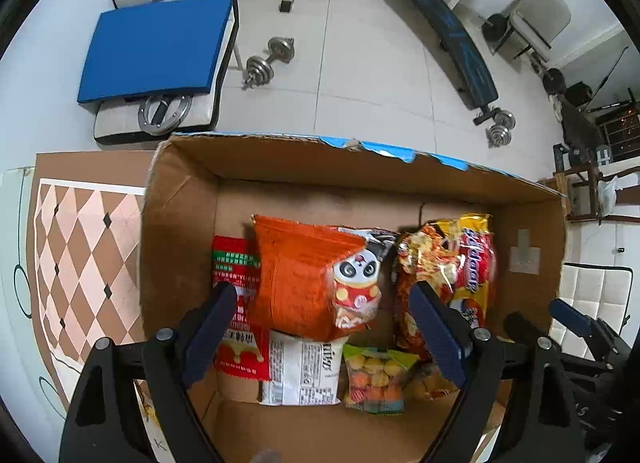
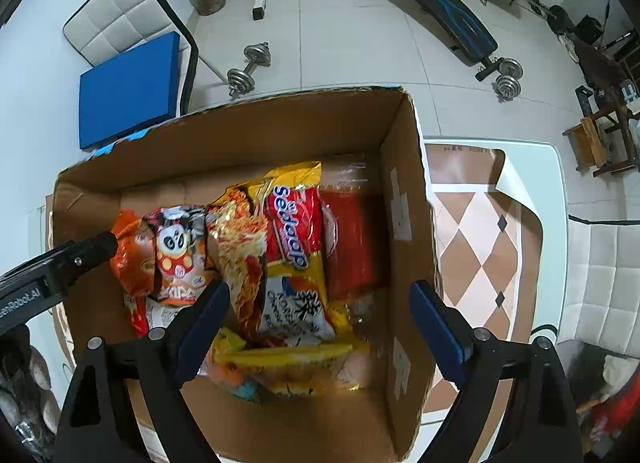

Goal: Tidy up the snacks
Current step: 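Carry both packs over the box and open both tools to drop them in, then grasp the yellow chip bag with the left tool while the right tool grasps the red triangle candy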

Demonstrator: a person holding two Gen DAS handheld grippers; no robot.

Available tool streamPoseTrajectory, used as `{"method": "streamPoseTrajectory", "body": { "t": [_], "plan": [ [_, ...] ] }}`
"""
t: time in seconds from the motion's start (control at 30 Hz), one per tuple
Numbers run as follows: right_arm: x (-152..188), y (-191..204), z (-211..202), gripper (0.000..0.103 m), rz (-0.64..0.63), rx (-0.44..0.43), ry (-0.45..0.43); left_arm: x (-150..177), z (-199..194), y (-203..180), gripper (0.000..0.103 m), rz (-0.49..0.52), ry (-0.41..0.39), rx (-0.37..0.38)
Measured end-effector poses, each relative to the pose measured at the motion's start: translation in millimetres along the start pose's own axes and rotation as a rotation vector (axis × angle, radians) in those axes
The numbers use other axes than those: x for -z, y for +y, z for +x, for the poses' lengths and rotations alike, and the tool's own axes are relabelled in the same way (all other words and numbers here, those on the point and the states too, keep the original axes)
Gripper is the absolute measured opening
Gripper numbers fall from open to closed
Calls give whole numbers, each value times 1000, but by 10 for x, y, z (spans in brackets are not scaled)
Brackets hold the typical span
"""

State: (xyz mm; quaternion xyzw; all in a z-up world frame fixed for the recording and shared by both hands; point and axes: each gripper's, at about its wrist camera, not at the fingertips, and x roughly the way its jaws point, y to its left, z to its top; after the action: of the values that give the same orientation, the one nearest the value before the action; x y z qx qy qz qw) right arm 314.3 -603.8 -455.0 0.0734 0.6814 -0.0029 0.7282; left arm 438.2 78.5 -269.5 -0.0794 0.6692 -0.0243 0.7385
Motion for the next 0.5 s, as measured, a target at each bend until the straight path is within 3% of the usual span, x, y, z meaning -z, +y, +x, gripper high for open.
{"method": "streamPoseTrajectory", "body": {
  "t": [0.5],
  "plan": [
    [844,247,-552,94,-58,-5,-115,944,-702,-67,88,42,-225,-68]
  ]
}}
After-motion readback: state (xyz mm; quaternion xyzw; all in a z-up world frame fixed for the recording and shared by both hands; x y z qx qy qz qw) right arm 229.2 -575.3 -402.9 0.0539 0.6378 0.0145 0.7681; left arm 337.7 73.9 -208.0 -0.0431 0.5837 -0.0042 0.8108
